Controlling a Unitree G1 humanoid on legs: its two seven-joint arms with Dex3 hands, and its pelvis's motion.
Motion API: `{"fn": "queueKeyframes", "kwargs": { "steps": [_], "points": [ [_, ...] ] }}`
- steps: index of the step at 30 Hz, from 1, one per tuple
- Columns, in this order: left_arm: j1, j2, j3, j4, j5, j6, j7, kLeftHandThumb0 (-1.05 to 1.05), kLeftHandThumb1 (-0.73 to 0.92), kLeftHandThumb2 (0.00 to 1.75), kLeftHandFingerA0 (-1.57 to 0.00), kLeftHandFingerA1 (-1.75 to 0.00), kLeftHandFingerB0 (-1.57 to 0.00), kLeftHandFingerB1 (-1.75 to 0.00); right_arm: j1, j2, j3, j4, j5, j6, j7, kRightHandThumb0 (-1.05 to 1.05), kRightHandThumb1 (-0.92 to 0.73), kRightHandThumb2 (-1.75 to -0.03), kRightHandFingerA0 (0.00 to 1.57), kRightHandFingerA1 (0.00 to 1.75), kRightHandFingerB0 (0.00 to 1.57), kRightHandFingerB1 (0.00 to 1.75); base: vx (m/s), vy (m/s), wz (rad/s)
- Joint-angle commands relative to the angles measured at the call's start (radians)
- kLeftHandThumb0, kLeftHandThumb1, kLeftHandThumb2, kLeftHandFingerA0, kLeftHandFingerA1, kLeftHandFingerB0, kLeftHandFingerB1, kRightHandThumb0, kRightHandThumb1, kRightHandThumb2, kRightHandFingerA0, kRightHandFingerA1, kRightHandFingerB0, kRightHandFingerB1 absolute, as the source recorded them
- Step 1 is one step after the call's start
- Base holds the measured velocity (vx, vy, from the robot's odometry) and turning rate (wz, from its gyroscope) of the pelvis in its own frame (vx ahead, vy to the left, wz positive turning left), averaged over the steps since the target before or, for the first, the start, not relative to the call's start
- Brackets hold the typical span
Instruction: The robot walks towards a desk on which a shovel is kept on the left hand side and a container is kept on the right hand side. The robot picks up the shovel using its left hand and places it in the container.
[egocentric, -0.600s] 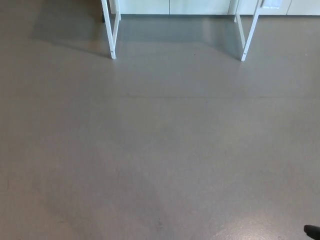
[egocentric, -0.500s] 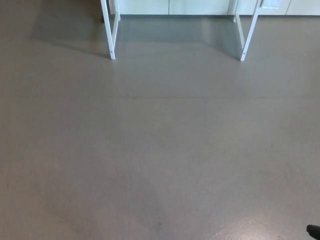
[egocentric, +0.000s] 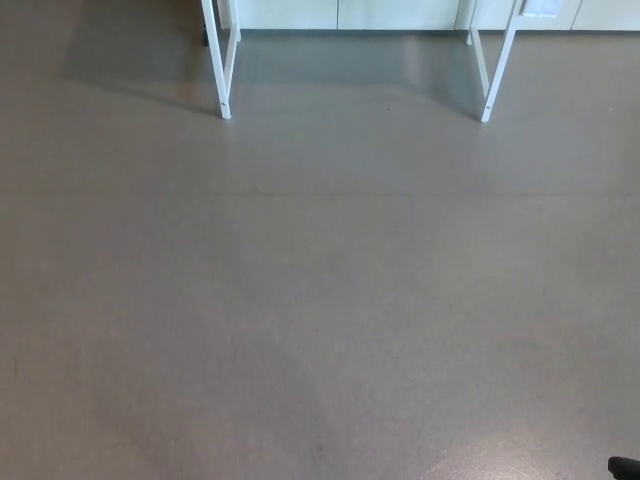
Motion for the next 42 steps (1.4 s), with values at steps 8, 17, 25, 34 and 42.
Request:
{"fn": "queueKeyframes", "kwargs": {
  "steps": [8,17,25,34,42],
  "points": [
    [0.015,0.004,0.003,-0.003,-0.020,-0.049,-0.004,-0.48,0.48,0.82,-0.33,-0.52,-0.22,-0.45,-0.006,-0.013,-0.001,0.018,0.008,-0.032,0.019,-0.21,-0.46,-0.53,0.64,0.57,0.41,0.48,0.00,0.000,0.00],
    [0.024,0.010,-0.005,-0.015,-0.016,-0.049,-0.010,-0.46,0.49,0.84,-0.32,-0.52,-0.21,-0.45,0.008,-0.019,0.011,0.006,-0.002,-0.033,0.014,-0.21,-0.48,-0.54,0.61,0.56,0.40,0.47,0.00,0.000,0.00],
    [0.025,0.013,-0.006,-0.021,-0.017,-0.049,-0.014,-0.48,0.49,0.83,-0.31,-0.51,-0.21,-0.45,-0.012,-0.020,0.014,0.025,-0.001,-0.033,0.013,-0.20,-0.48,-0.53,0.67,0.58,0.41,0.47,0.00,0.000,0.00],
    [0.025,0.017,-0.006,-0.006,-0.020,-0.058,-0.025,-0.45,0.66,0.60,-0.34,-0.38,-0.32,-0.36,-0.010,-0.028,0.024,0.040,-0.008,-0.053,0.020,-0.20,-0.49,-0.54,0.65,0.56,0.39,0.46,0.00,0.008,0.10],
    [0.032,0.020,-0.011,-0.015,-0.012,-0.063,-0.021,-0.50,0.49,0.83,-0.30,-0.50,-0.22,-0.45,-0.008,-0.025,0.023,0.034,0.006,-0.045,0.024,-0.19,-0.48,-0.54,0.65,0.58,0.40,0.47,0.06,0.210,-0.19]
  ]
}}
